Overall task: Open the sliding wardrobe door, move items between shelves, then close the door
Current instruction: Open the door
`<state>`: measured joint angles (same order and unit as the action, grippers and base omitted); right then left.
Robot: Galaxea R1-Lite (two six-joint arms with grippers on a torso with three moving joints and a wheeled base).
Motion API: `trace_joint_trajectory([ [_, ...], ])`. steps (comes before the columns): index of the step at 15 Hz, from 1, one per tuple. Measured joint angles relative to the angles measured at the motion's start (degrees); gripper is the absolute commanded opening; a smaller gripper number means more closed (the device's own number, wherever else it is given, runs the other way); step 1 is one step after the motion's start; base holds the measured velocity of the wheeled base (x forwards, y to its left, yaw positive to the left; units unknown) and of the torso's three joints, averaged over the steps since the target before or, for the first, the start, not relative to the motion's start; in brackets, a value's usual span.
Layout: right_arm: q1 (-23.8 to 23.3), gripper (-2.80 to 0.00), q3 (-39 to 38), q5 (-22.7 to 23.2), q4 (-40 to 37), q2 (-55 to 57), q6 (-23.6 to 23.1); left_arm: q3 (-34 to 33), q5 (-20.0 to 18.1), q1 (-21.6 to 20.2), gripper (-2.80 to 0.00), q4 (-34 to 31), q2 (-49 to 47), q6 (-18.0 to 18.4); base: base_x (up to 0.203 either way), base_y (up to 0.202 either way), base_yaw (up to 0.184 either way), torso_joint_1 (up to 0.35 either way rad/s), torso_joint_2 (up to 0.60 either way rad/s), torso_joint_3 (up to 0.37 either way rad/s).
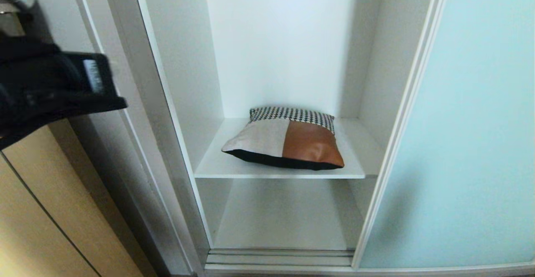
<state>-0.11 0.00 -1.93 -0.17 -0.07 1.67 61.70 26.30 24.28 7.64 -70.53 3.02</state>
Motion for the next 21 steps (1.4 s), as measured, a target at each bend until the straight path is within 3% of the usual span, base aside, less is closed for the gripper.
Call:
trace_joint_trajectory([
  [3, 0.0, -2.80, 0.0, 0.0, 0.0, 0.0, 0.0, -6.6, 1.5, -6.5, -2.80, -4.7, 10.2, 0.0, 0.000, 0.000, 0.000, 0.000, 0.00, 0.000],
  [7, 0.0, -2.80, 0.0, 0.0, 0.0, 0.0, 0.0, -15.9, 5.6, -10.5, -2.80, -9.9, 23.3, -0.1, 0.000, 0.000, 0.000, 0.000, 0.00, 0.000],
  [14, 0.0, -2.80, 0.0, 0.0, 0.0, 0.0, 0.0, -28.7, 7.4, -18.9, -2.80, -14.1, 42.2, 0.0, 0.000, 0.000, 0.000, 0.000, 0.00, 0.000],
  [18, 0.0, -2.80, 0.0, 0.0, 0.0, 0.0, 0.0, -40.9, 6.3, -22.7, -2.80, -15.2, 52.5, 0.5, 0.000, 0.000, 0.000, 0.000, 0.00, 0.000],
  [21, 0.0, -2.80, 0.0, 0.0, 0.0, 0.0, 0.0, -48.2, -0.6, -23.3, -2.80, -14.6, 57.6, -0.5, 0.000, 0.000, 0.000, 0.000, 0.00, 0.000],
])
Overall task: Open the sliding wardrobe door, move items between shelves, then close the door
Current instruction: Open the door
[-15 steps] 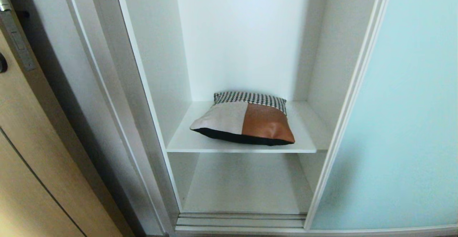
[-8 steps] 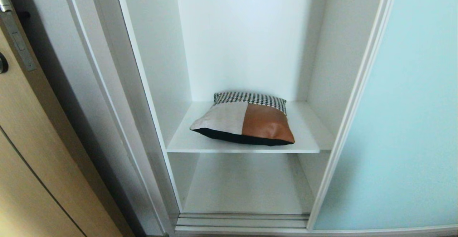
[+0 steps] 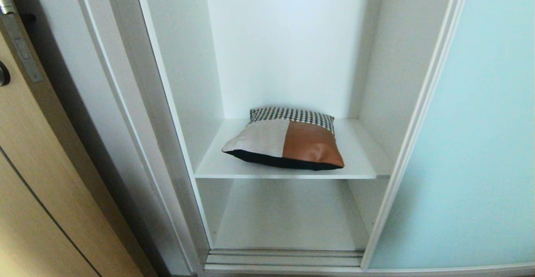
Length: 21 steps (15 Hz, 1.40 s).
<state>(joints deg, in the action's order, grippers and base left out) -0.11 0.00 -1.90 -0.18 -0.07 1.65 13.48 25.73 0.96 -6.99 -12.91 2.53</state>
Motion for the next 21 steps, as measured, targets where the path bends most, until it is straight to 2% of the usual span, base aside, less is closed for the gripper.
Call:
trace_joint_trajectory([
  [2, 0.0, -2.80, 0.0, 0.0, 0.0, 0.0, 0.0, -2.9, -5.9, -0.2, -2.80, 0.1, 1.8, -1.3, 0.000, 0.000, 0.000, 0.000, 0.00, 0.000],
  [5, 0.0, -2.80, 0.0, 0.0, 0.0, 0.0, 0.0, -6.3, -15.7, -0.5, -2.80, -1.4, 6.3, -1.3, 0.000, 0.000, 0.000, 0.000, 0.00, 0.000],
  [8, 0.0, -2.80, 0.0, 0.0, 0.0, 0.0, 0.0, -7.0, -24.7, -0.8, -2.80, -7.8, 10.9, -0.9, 0.000, 0.000, 0.000, 0.000, 0.00, 0.000],
  [11, 0.0, -2.80, 0.0, 0.0, 0.0, 0.0, 0.0, -8.0, -25.7, -0.8, -2.80, -6.3, 12.5, -0.8, 0.000, 0.000, 0.000, 0.000, 0.00, 0.000],
  [16, 0.0, -2.80, 0.0, 0.0, 0.0, 0.0, 0.0, -12.7, -26.1, -0.8, -2.80, 7.8, 12.9, 1.0, 0.000, 0.000, 0.000, 0.000, 0.00, 0.000],
  [18, 0.0, -2.80, 0.0, 0.0, 0.0, 0.0, 0.0, -13.2, -26.2, -0.8, -2.80, 6.4, 12.9, 1.8, 0.000, 0.000, 0.000, 0.000, 0.00, 0.000],
  [21, 0.0, -2.80, 0.0, 0.0, 0.0, 0.0, 0.0, -13.4, -25.9, -0.8, -2.80, 6.4, 12.9, 0.2, 0.000, 0.000, 0.000, 0.000, 0.00, 0.000],
])
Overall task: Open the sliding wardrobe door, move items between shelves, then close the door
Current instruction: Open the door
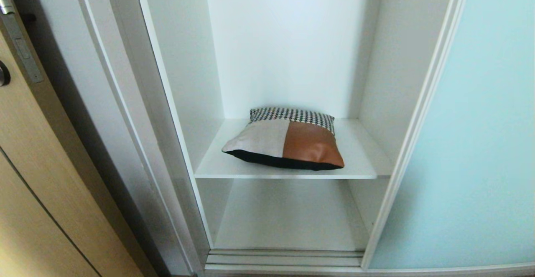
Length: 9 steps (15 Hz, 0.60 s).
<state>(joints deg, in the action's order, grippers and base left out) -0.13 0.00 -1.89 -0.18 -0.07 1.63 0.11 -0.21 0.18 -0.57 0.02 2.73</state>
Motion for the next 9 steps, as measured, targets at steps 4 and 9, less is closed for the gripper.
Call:
trace_joint_trajectory([
  [4, 0.0, -2.80, 0.0, 0.0, 0.0, 0.0, 0.0, -0.1, 0.3, 0.0, -2.80, 0.0, 0.0, -1.4, 0.000, 0.000, 0.000, 0.000, 0.00, 0.000],
  [9, 0.0, -2.80, 0.0, 0.0, 0.0, 0.0, 0.0, -0.1, 0.3, 0.0, -2.80, 0.1, 0.0, -2.3, 0.000, 0.000, 0.000, 0.000, 0.00, 0.000],
])
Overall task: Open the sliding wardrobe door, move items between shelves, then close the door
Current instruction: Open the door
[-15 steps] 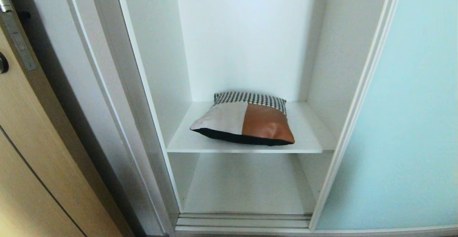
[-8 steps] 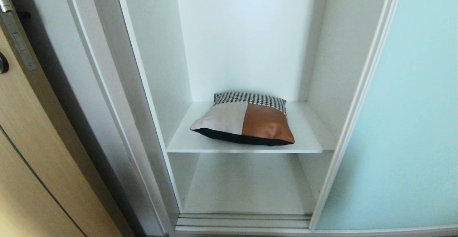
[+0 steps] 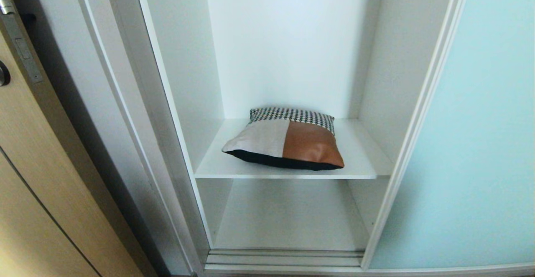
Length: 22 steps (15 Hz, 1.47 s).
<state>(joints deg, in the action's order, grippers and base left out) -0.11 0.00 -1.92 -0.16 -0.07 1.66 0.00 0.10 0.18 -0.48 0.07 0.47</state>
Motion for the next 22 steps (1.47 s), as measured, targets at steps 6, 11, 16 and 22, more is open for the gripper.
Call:
trace_joint_trajectory([
  [6, 0.0, -2.80, 0.0, 0.0, 0.0, 0.0, 0.0, 0.0, 0.0, 0.0, -2.80, 0.0, 0.0, -0.1, 0.000, 0.000, 0.000, 0.000, 0.00, 0.000],
  [11, 0.0, -2.80, 0.0, 0.0, 0.0, 0.0, 0.0, 0.0, 0.0, 0.0, -2.80, 0.1, 0.0, -0.1, 0.000, 0.000, 0.000, 0.000, 0.00, 0.000],
  [16, 0.0, -2.80, 0.0, 0.0, 0.0, 0.0, 0.0, 0.0, 0.0, 0.0, -2.80, 0.1, -0.1, 0.0, 0.000, 0.000, 0.000, 0.000, 0.00, 0.000],
  [22, -0.1, -2.80, 0.0, 0.0, 0.0, 0.0, -0.6, 0.0, 0.0, 0.0, -2.80, 0.0, -0.1, 0.0, 0.000, 0.000, 0.000, 0.000, 0.00, 0.000],
])
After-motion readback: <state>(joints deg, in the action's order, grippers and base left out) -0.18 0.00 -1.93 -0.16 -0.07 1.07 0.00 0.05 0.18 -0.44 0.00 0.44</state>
